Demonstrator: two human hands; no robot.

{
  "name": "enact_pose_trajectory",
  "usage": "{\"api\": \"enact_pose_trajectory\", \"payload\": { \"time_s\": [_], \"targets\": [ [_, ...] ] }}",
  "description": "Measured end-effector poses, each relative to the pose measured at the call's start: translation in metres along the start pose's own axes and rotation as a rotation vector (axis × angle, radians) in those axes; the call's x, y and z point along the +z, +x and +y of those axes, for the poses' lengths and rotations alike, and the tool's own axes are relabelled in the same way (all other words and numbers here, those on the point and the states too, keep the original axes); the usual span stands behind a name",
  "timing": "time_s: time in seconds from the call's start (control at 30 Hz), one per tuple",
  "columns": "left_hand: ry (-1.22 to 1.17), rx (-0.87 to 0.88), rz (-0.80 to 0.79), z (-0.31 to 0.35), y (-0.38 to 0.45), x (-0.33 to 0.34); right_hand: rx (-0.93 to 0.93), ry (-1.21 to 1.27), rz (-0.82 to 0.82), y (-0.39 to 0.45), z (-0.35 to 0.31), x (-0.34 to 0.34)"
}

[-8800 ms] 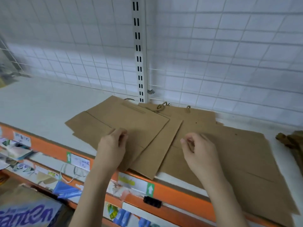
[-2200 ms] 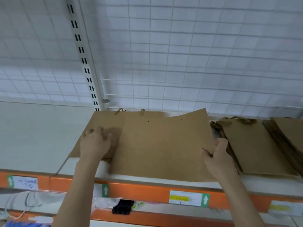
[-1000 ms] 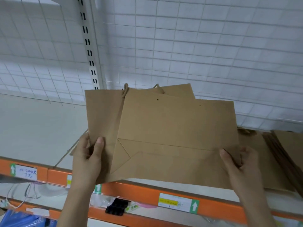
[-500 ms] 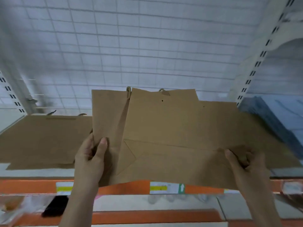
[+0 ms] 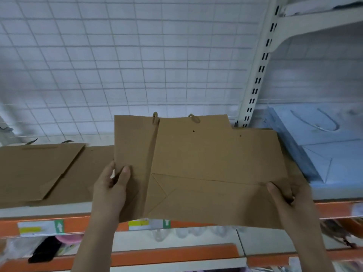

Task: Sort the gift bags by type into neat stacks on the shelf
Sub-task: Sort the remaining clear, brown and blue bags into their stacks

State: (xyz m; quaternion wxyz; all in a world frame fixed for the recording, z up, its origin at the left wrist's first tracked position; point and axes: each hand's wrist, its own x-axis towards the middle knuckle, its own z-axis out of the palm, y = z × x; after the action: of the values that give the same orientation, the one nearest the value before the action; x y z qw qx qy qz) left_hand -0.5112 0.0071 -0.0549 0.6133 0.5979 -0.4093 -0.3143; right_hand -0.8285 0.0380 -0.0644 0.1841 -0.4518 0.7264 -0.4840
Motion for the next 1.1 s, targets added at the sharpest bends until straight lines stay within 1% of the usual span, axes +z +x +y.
{"api": "enact_pose_trajectory", "payload": {
  "time_s": [0.1,0.23,0.37,0.43,0.57,0.67,0.8,0.9,0.97,1.1],
  "targets": [
    [-0.024,-0.067,-0.068,-0.003,0.012,0.032,0.008,-0.002,0.051,0.01,0.0,-0.007],
    [-0.036,-0.054,-0.15,0.005,0.022,0.079,0.045,-0.024,0.136,0.022,0.005,-0.021],
    [-0.017,-0.093,-0.241,0.008,0.022,0.109,0.094,-0.046,0.169,0.03,0.01,-0.032],
    [-0.001,-0.119,-0.256,0.005,0.023,0.117,0.111,-0.046,0.168,0.036,0.012,-0.033],
    [0.076,-0.234,-0.336,0.003,0.023,0.131,0.068,-0.06,0.129,0.049,0.016,-0.031],
    [0.158,-0.249,-0.278,0.005,0.022,0.137,0.04,-0.109,0.112,0.059,0.016,-0.028],
    [0.293,-0.154,-0.21,0.006,0.013,0.144,-0.012,-0.216,0.086,0.07,0.019,-0.027],
    [0.434,0.013,-0.181,0.0,0.002,0.146,-0.045,-0.277,0.064,0.08,0.023,-0.026],
    [0.524,0.095,-0.153,-0.007,-0.001,0.147,-0.074,-0.316,0.053,0.085,0.026,-0.024],
    [0.649,0.106,-0.13,-0.014,0.005,0.151,-0.137,-0.372,0.049,0.097,0.028,-0.013]
  ]
}}
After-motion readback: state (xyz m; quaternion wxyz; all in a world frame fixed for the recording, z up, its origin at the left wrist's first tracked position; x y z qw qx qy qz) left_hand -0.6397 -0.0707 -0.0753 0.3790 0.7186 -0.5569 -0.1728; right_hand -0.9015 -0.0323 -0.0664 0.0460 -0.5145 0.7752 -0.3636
